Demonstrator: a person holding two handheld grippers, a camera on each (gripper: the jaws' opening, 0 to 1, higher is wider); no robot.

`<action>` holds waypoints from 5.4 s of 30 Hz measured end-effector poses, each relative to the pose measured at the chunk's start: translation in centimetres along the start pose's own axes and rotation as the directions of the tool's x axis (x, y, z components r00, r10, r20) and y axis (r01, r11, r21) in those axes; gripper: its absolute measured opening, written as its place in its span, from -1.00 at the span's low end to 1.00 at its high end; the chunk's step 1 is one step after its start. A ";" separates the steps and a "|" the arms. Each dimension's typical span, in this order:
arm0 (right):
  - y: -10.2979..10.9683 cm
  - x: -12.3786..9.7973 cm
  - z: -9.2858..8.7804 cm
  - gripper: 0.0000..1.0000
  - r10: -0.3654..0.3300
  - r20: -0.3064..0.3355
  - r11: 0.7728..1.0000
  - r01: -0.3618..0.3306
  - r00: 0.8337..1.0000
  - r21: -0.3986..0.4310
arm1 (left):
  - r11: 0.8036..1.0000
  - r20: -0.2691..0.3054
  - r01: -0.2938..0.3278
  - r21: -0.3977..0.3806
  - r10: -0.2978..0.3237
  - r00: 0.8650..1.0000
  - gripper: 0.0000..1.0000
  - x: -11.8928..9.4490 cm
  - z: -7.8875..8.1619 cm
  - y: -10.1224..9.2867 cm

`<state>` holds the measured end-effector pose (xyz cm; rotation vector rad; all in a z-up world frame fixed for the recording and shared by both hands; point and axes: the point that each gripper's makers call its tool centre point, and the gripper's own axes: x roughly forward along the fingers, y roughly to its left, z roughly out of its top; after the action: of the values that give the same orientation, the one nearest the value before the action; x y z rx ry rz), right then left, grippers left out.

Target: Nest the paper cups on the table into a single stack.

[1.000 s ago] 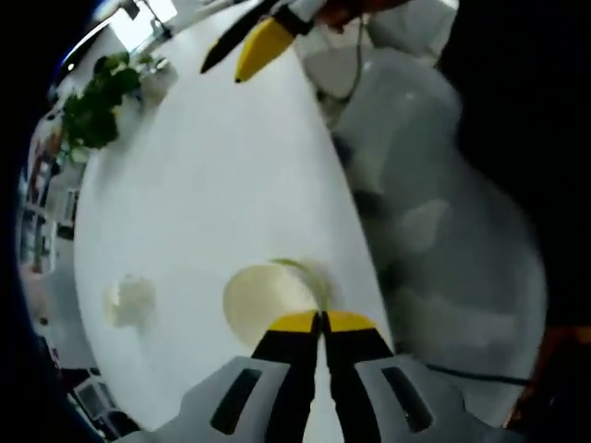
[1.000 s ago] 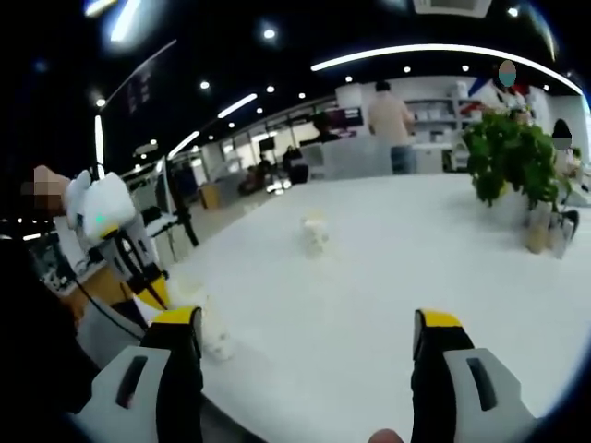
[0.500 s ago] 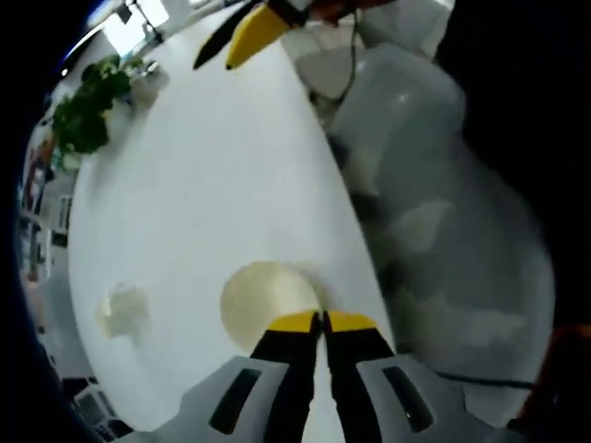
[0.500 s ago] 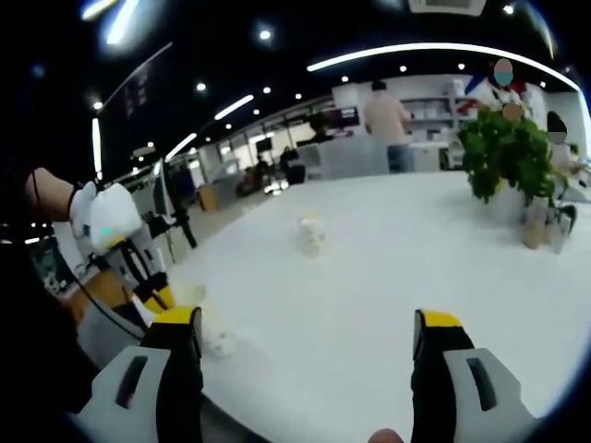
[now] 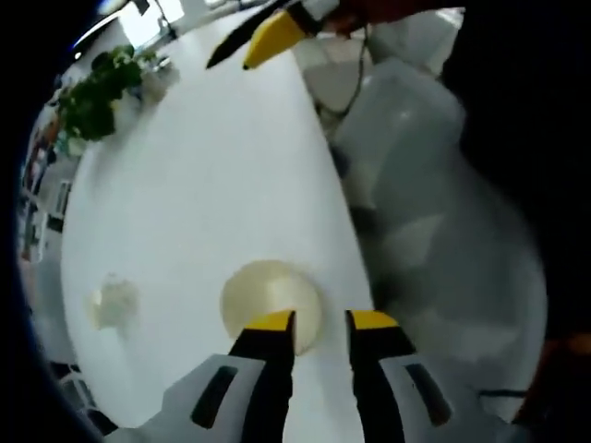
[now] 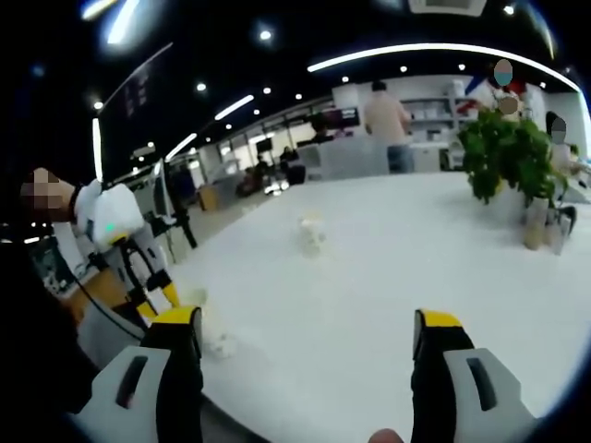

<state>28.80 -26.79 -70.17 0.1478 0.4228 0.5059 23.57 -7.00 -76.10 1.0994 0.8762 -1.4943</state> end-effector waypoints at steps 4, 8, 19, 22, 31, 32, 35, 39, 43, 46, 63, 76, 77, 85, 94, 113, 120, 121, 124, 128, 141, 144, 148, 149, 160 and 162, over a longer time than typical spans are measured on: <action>0.1 0.0 0.1 0.86 0.002 0.000 1.000 -0.002 1.000 -0.004 | 1.000 0.010 -0.004 -0.023 0.004 1.000 -0.56 -0.2 0.0 0.0; 0.3 0.1 -0.1 0.86 0.006 -0.007 1.000 -0.006 1.000 -0.005 | 0.998 0.044 -0.015 -0.059 0.018 0.999 -0.55 -0.7 0.3 0.1; 0.9 0.5 0.1 0.86 0.021 -0.010 1.000 -0.021 1.000 -0.012 | 0.977 0.141 -0.032 -0.211 0.062 0.988 -0.48 -1.8 -0.2 0.2; 1.1 0.6 0.1 0.86 0.028 -0.014 0.999 -0.028 1.000 -0.015 | 0.963 0.206 -0.028 -0.268 0.085 0.975 -0.44 -2.4 0.1 0.3; 1.4 1.0 0.4 0.86 0.048 -0.027 0.998 -0.049 0.998 -0.033 | 0.894 0.322 -0.052 -0.445 0.213 0.922 -0.27 -4.4 -0.7 1.9; 1.5 1.1 0.4 0.87 0.051 -0.030 0.998 -0.052 0.998 -0.032 | 0.884 0.321 -0.061 -0.464 0.232 0.918 -0.24 -4.6 -1.0 2.2; 1.8 1.1 0.4 0.87 0.064 -0.039 0.997 -0.066 0.997 -0.049 | 0.862 0.321 -0.083 -0.500 0.273 0.907 -0.16 -5.3 -1.9 3.0; 1.9 1.1 0.2 0.87 0.070 -0.048 0.996 -0.073 0.996 -0.058 | 0.811 0.370 -0.073 -0.581 0.343 0.863 -0.01 -6.8 -1.9 4.3; 1.8 1.2 0.2 0.87 0.068 -0.048 0.996 -0.070 0.997 -0.053 | 0.767 0.370 -0.097 -0.634 0.411 0.833 0.08 -7.7 -2.3 5.7; 2.0 1.3 0.4 0.87 0.068 -0.045 0.996 -0.071 0.997 -0.053 | 0.730 0.391 -0.116 -0.673 0.485 0.782 0.20 -9.0 -2.4 7.2; 2.1 1.8 1.3 0.87 0.089 -0.061 0.991 -0.094 0.994 -0.092 | 0.607 0.414 -0.117 -0.786 0.657 0.630 0.84 -12.4 -4.9 9.1; 1.9 3.6 2.3 0.87 0.109 -0.084 0.984 -0.119 0.991 -0.135 | 0.541 0.385 -0.116 -0.833 0.718 0.580 0.98 -13.8 -6.9 9.5; 1.7 4.0 2.6 0.87 0.111 -0.088 0.981 -0.123 0.990 -0.147 | 0.541 0.385 -0.118 -0.833 0.719 0.579 0.98 -13.9 -6.9 9.5; 0.4 9.9 5.7 0.84 0.138 -0.143 0.932 -0.177 0.980 -0.315 | 0.545 0.391 -0.133 -0.828 0.731 0.559 0.98 -14.2 -6.8 9.5; 0.1 19.0 8.7 0.73 0.179 -0.188 0.895 -0.239 0.966 -0.376 | 0.540 0.392 -0.130 -0.832 0.736 0.551 0.98 -13.5 -6.5 9.9; -3.3 33.1 5.5 0.25 0.184 -0.273 0.935 -0.254 0.944 -0.249 | 0.507 0.363 -0.126 -0.853 0.748 0.556 0.98 -12.8 -7.3 10.2; -2.7 35.2 4.5 0.09 0.190 -0.285 0.945 -0.254 0.939 -0.206 | 0.513 0.366 -0.128 -0.849 0.745 0.558 0.98 -12.5 -7.5 10.7; -2.2 35.3 4.3 0.09 0.191 -0.289 0.942 -0.258 0.938 -0.214 | 0.512 0.366 -0.126 -0.850 0.746 0.557 0.98 -12.5 -7.6 10.8; -1.9 35.9 3.9 0.07 0.185 -0.299 0.937 -0.260 0.936 -0.232 | 0.518 0.371 -0.127 -0.846 0.743 0.557 0.98 -12.3 -7.4 10.9; -2.1 37.2 3.4 0.01 0.181 -0.307 0.934 -0.261 0.934 -0.245 | 0.518 0.370 -0.121 -0.847 0.737 0.565 0.98 -12.0 -7.6 11.0; -3.0 37.0 3.1 -0.25 0.176 -0.340 0.909 -0.285 0.924 -0.304 | 0.512 0.374 -0.112 -0.852 0.743 0.555 0.98 -12.7 -7.4 11.1; -3.0 36.3 3.5 -0.26 0.177 -0.335 0.911 -0.283 0.925 -0.299 | 0.522 0.380 -0.116 -0.845 0.739 0.557 0.98 -12.7 -7.1 11.1; -3.2 34.9 4.2 -0.26 0.184 -0.336 0.912 -0.287 0.924 -0.291 | 0.533 0.388 -0.113 -0.839 0.730 0.562 0.98 -12.7 -6.7 11.1; -3.1 34.5 4.4 -0.26 0.185 -0.332 0.913 -0.287 0.925 -0.290 | 0.536 0.391 -0.112 -0.837 0.728 0.563 0.98 -12.9 -6.5 11.1; -1.0 28.4 7.4 -0.26 0.212 -0.238 0.942 -0.263 0.948 -0.208 | 0.583 0.437 -0.111 -0.805 0.709 0.553 0.98 -13.5 -4.8 10.7; -0.6 27.4 7.8 -0.26 0.218 -0.224 0.947 -0.261 0.950 -0.186 | 0.585 0.439 -0.107 -0.804 0.705 0.557 0.98 -13.4 -4.8 10.6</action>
<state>54.13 -13.95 -72.97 -0.0623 0.5481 0.8086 35.45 -0.47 -64.61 0.0337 0.4245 -0.8477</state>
